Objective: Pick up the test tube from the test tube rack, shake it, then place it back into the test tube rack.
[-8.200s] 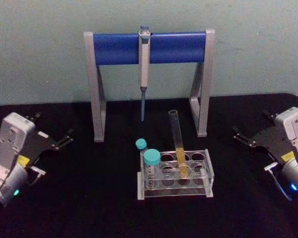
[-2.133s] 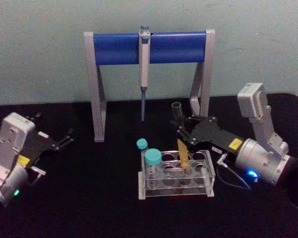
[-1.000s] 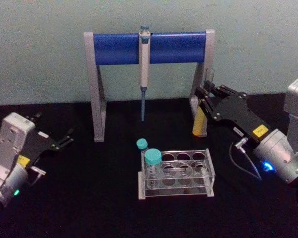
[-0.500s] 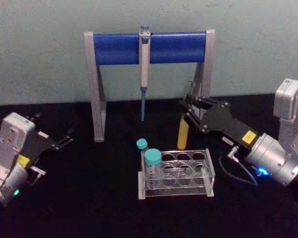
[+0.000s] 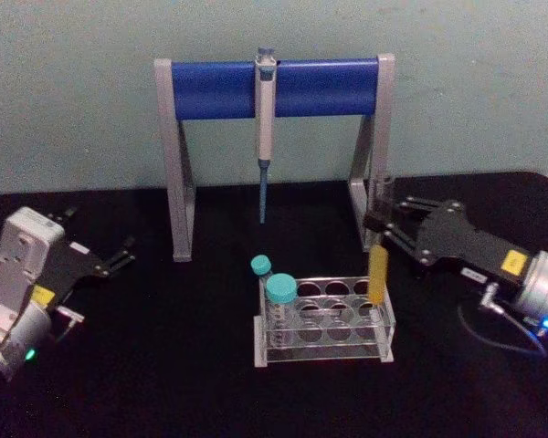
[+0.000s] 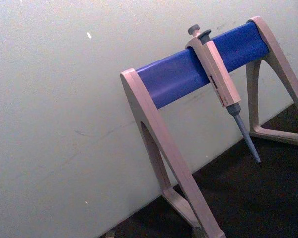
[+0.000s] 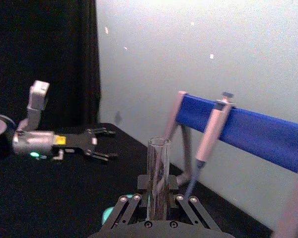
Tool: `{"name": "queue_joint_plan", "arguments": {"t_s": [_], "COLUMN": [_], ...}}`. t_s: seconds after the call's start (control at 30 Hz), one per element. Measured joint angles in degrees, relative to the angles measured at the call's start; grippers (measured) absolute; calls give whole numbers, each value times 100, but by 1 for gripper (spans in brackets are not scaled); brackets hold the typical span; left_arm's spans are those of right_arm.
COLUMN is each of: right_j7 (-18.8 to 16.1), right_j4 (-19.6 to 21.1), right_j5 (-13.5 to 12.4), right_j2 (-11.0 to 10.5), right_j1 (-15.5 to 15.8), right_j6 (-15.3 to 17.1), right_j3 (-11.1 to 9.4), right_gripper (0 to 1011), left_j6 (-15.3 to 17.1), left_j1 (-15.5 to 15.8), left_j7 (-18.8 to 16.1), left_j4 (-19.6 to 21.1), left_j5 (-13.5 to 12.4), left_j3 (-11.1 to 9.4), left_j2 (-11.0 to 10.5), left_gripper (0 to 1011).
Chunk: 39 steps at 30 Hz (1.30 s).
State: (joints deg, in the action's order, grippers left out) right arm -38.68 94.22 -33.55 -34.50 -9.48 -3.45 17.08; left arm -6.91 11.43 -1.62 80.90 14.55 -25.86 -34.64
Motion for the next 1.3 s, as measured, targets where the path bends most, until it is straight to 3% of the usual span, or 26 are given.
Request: {"name": "queue_joint_plan", "arguments": {"t_s": [0.13, 0.27, 0.47, 0.63, 0.7, 0.87, 1.03, 1.07, 1.13, 1.3], "right_j7": [384, 841, 1507, 1645, 1631, 1452, 923, 923, 584, 101], "right_j4": [183, 237, 4, -281, -523, -727, -883, -883, -894, -781], "right_j5": [154, 416, 1142, 1364, 1417, 1362, 940, 940, 618, 138], "right_j2": [-183, -160, 254, 545, 772, 976, 1147, 1147, 1132, 961], "right_j1": [176, 286, 139, -57, -231, -400, -547, -547, -582, -603], "right_j6": [-77, -234, -513, -691, -812, -876, -845, -845, -738, -413], "right_j3": [-144, -267, -250, -173, -104, -40, 31, 31, 79, 171], "right_gripper": [232, 232, 232, 232, 232, 232, 232, 232, 232, 232], "left_j6": [0, 0, 0, 0, 0, 0, 0, 0, 0, 0], "left_j1": [0, 1, 0, 0, 0, 0, 0, 0, 0, 0], "left_j7": [0, 0, 0, 0, 0, 0, 0, 0, 0, 0], "left_j4": [0, 0, 0, 0, 0, 0, 0, 0, 0, 0], "left_j5": [0, 0, 0, 0, 0, 0, 0, 0, 0, 0], "left_j3": [0, 0, 0, 0, 0, 0, 0, 0, 0, 0], "left_j2": [0, 0, 0, 0, 0, 0, 0, 0, 0, 0], "left_gripper": [1001, 1001, 1001, 1001, 1001, 1001, 1001, 1001, 1001, 1001]}}
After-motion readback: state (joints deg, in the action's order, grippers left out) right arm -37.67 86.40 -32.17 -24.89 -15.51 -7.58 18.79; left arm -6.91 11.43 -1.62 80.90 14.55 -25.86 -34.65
